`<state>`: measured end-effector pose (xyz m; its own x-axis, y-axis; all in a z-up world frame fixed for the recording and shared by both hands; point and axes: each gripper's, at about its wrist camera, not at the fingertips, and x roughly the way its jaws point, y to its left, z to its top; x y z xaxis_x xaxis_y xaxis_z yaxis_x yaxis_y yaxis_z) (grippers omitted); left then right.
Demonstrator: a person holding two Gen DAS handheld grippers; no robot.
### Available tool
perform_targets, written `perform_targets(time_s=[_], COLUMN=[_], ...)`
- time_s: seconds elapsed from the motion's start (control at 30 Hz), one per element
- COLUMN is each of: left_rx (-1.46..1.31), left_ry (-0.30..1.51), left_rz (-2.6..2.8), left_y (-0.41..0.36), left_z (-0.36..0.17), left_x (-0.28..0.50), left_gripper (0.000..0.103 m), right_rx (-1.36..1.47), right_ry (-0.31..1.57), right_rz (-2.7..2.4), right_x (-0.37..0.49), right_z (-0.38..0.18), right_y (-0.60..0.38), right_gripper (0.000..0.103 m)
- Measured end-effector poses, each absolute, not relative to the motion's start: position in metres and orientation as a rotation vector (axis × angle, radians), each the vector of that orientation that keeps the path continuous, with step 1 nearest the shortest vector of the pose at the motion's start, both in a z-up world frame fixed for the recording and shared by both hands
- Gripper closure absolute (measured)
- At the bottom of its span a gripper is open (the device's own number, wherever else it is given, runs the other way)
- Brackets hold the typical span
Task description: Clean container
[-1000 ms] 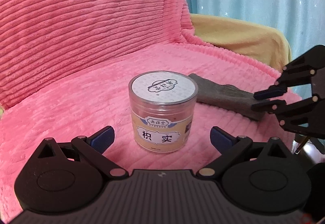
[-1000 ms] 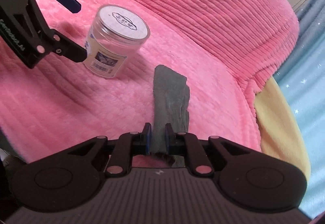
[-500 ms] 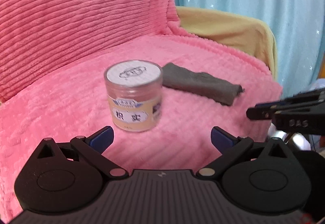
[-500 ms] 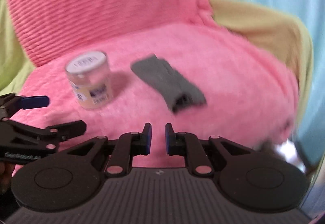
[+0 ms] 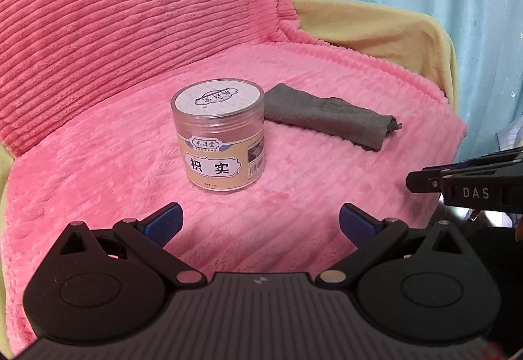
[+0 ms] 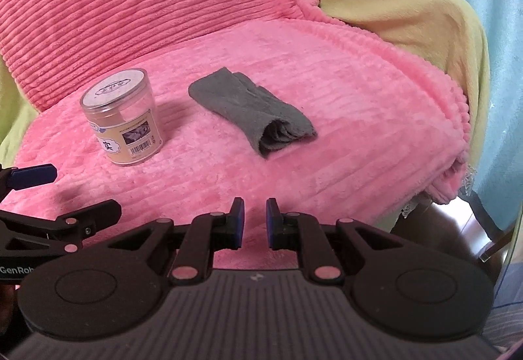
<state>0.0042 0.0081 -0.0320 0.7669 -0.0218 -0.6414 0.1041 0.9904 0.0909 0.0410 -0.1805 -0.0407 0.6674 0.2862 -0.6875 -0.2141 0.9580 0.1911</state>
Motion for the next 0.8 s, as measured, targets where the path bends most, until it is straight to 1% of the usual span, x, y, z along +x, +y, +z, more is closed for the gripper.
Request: perform_targets(time_s=[0.2,0.47,0.8], left_rx=[0.110,0.024,0.038], left_ry=[0.698,0.721,0.725], left_rz=[-0.060,-0.042,-0.035], left_y=[0.010,0.020,0.014], left_z=[-0.032,-0.034,-0.035], left_x=[0.004,0.007,0.006], left_gripper=[0.001,0.001,0.000], right_rx=[0.105,0.092,0.093], right_ry=[0.797,0.788,0.793], right_rz=[0.281,0.272,0.273], right_x=[0.042,0.041,0.041], right_z=[-0.043,-0.041,-0.041], right_y=[-0.182,-0.180,-0.179], right_gripper=[0.093,0.093,0.093])
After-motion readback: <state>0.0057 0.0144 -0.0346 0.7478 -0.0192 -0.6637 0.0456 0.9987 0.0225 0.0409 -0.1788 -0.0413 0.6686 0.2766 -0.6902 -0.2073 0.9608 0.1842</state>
